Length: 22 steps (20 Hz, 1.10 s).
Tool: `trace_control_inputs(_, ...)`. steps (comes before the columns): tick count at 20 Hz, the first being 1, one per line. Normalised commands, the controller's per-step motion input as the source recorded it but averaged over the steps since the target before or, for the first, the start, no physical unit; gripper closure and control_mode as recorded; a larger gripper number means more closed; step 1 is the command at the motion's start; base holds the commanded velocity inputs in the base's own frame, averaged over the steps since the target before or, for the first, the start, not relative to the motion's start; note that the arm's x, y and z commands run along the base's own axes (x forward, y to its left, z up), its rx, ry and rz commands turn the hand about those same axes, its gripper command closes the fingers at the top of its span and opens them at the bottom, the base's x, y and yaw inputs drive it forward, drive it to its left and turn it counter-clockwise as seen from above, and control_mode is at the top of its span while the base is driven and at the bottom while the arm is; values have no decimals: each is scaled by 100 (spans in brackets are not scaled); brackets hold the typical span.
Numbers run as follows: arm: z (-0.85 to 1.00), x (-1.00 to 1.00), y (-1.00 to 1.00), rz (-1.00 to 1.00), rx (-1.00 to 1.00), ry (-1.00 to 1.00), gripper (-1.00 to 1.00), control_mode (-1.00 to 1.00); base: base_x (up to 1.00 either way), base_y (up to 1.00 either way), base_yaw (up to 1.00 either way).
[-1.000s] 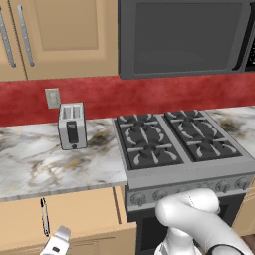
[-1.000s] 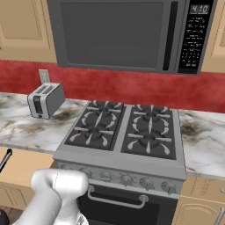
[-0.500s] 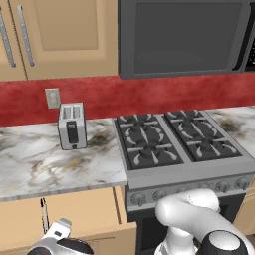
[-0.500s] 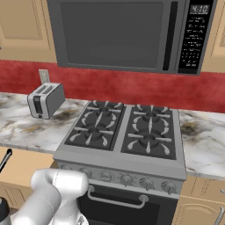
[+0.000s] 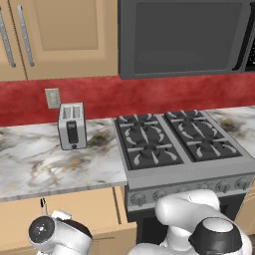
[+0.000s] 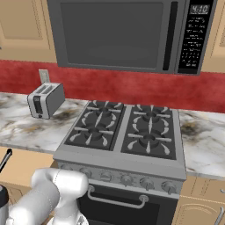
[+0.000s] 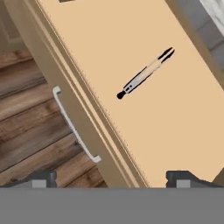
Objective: Take the tongs from the drawer on the left and place them on the dining counter next to the tray containing the hot dog.
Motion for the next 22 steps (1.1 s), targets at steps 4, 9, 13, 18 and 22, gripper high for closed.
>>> trace_control_inputs(4,-5,19,0,6,0,23,-100,-100,0,0,0)
trace_control_inputs(9,-16,20,0,8,0,23,-100,-100,0,0,0)
trace_control_inputs(13,-20,14,0,8,0,23,-100,-100,0,0,0)
trace_control_inputs(18,-16,15,0,8,0,20,-100,-100,0,0,0)
trace_control_inputs(22,-14,13,0,6,0,14,-100,-100,0,0,0)
